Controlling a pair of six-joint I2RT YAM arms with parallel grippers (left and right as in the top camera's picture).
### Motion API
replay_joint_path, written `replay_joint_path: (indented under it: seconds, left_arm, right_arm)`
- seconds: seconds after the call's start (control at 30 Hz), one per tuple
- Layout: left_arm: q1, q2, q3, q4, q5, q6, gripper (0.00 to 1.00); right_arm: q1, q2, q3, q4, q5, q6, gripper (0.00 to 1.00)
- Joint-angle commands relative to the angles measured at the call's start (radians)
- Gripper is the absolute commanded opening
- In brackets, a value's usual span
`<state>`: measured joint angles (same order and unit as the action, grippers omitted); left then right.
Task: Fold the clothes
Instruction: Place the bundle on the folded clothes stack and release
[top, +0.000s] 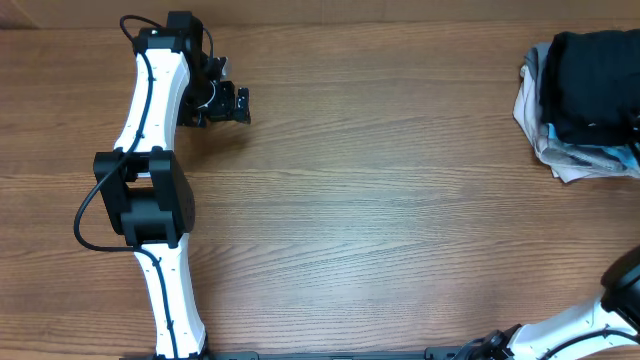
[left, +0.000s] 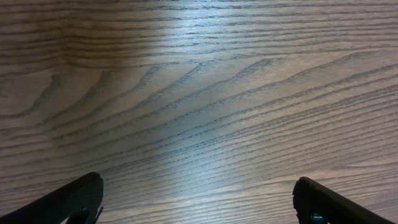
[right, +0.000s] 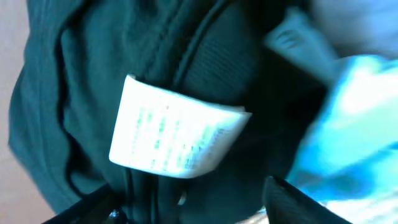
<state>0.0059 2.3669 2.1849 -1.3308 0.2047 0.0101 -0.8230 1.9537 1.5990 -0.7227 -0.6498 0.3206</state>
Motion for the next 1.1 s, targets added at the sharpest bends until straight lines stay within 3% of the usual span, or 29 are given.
replay_joint_path:
  seconds: [0.0, 0.33, 0.5, 0.63, 0.77, 0.87, 1.07]
  left_arm:
    - [-0.007, 0.003, 0.003, 0.005, 0.005, 0.009, 1.0]
    - [-0.007, 0.003, 0.003, 0.012, 0.005, 0.01, 1.0]
    - [-0.007, 0.003, 0.003, 0.019, 0.005, 0.013, 1.0]
    - [-0.007, 0.003, 0.004, 0.029, 0.005, 0.013, 1.0]
    - [-0.007, 0.003, 0.003, 0.038, 0.005, 0.013, 1.0]
    - [-0.007, 0.003, 0.003, 0.038, 0.006, 0.012, 1.0]
    - [-0.007, 0.003, 0.003, 0.038, 0.004, 0.013, 1.0]
  right_arm:
    - [-0.021, -0.027, 0.026, -0.011, -0.01, 0.0, 0.75]
    - [-0.024, -0.137, 0.101, -0.11, 0.012, -0.037, 0.81]
    - [0.039, -0.181, 0.221, -0.23, 0.02, -0.268, 0.81]
    - [0.142, -0.192, 0.307, -0.28, 0.215, -0.346, 0.88]
    - [0.265, -0.182, 0.314, -0.207, 0.457, -0.377, 1.0]
    - [0.336, -0.144, 0.313, -0.118, 0.607, -0.376, 1.0]
    - [0.353, -0.045, 0.313, 0.056, 0.634, -0.349, 1.0]
